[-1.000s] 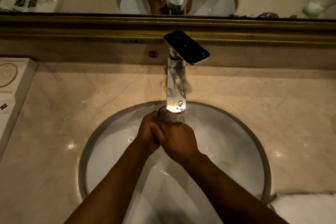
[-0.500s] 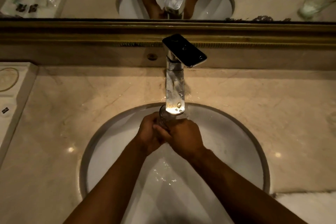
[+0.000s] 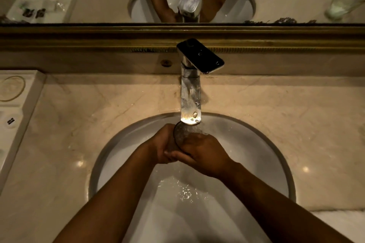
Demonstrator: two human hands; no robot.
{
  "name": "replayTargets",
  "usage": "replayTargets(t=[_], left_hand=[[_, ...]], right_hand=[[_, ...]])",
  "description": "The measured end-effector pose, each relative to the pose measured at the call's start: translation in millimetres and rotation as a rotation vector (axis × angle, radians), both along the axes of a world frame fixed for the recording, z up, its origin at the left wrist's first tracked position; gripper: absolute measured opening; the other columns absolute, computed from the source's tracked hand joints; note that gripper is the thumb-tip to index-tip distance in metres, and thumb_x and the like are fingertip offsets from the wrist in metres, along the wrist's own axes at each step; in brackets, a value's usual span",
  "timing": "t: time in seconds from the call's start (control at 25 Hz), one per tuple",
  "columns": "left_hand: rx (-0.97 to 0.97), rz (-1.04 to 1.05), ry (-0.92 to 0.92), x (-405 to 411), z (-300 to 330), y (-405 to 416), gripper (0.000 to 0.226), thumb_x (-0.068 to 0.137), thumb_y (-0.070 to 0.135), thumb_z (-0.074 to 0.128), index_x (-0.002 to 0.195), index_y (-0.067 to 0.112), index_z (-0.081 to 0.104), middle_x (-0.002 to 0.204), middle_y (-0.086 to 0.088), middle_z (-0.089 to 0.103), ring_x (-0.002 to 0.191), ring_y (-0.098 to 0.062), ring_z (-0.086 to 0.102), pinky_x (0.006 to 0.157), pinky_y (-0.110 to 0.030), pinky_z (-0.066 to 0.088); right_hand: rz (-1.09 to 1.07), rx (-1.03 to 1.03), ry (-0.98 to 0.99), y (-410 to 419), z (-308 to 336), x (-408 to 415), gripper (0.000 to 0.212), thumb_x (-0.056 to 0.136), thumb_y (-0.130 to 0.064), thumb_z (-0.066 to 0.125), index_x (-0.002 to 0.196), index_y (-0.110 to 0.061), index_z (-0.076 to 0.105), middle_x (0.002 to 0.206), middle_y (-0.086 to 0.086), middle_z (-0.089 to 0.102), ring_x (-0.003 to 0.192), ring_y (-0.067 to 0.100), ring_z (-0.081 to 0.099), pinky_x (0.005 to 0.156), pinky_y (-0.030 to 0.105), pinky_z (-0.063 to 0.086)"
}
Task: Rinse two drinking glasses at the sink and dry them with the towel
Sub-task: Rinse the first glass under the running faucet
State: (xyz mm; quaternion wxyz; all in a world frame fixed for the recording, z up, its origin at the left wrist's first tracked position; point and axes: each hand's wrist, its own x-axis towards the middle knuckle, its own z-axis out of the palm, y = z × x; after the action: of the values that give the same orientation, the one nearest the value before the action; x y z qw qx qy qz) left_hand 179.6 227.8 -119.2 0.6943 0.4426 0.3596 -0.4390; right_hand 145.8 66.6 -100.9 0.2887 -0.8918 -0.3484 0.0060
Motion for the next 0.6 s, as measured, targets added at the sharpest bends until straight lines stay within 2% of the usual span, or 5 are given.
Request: replayTargets(t=[0.12, 0.2, 0.36, 0.48, 0.6], left_hand=[[0.103, -0.169, 0.086, -1, 11, 2, 0.045, 0.093, 0.048, 0.050, 0.065, 0.014, 0.055, 0.049, 0.001, 0.045, 0.032, -0.011, 0.040, 0.035, -0.011, 0.025], [0.044, -0.117, 0.061, -2, 16, -3, 0.052, 0.093, 0.050, 0.048, 0.063, 0.011, 0.066, 0.058, -0.003, 0.058, 0.039, -0.014, 0.053, 0.041, -0.016, 0.037], [0.024, 0.128, -0.172, -13, 18, -12, 0.037, 0.101, 0.037, 0.047, 0.104, 0.013, 0.076, 0.099, -0.010, 0.078, 0.086, -0.026, 0.074, 0.070, -0.038, 0.060], [0.366, 0.152, -0.478, -27, 20, -33, 0.022, 0.100, 0.026, 0.055, 0.096, 0.025, 0.076, 0.096, -0.008, 0.079, 0.089, -0.027, 0.077, 0.075, -0.046, 0.064], [0.551, 0.114, -0.681, -31, 14, -36, 0.023, 0.098, 0.026, 0.059, 0.086, 0.035, 0.076, 0.093, 0.000, 0.079, 0.092, -0.022, 0.076, 0.076, -0.042, 0.062]], right_hand=[[0.073, -0.032, -0.022, -10, -10, 3, 0.039, 0.098, -0.048, 0.053, 0.118, -0.021, 0.072, 0.122, 0.001, 0.072, 0.112, 0.018, 0.065, 0.089, 0.033, 0.055], [0.023, 0.011, 0.032, -6, -10, -1, 0.035, 0.097, -0.044, 0.055, 0.111, -0.019, 0.075, 0.114, 0.002, 0.075, 0.106, 0.016, 0.067, 0.093, 0.034, 0.052], [-0.522, 0.373, 0.427, 9, -6, -12, 0.036, 0.097, -0.045, 0.058, 0.071, -0.025, 0.073, 0.068, -0.006, 0.073, 0.065, 0.003, 0.066, 0.070, 0.030, 0.054], [-0.858, 0.739, 0.801, 31, -3, -15, 0.030, 0.095, -0.041, 0.062, 0.075, -0.023, 0.074, 0.070, 0.002, 0.075, 0.065, 0.014, 0.074, 0.062, 0.033, 0.062], [-1.050, 0.830, 0.844, 38, 4, -7, 0.036, 0.097, -0.028, 0.064, 0.062, -0.021, 0.072, 0.061, 0.003, 0.072, 0.063, 0.023, 0.074, 0.057, 0.033, 0.060]])
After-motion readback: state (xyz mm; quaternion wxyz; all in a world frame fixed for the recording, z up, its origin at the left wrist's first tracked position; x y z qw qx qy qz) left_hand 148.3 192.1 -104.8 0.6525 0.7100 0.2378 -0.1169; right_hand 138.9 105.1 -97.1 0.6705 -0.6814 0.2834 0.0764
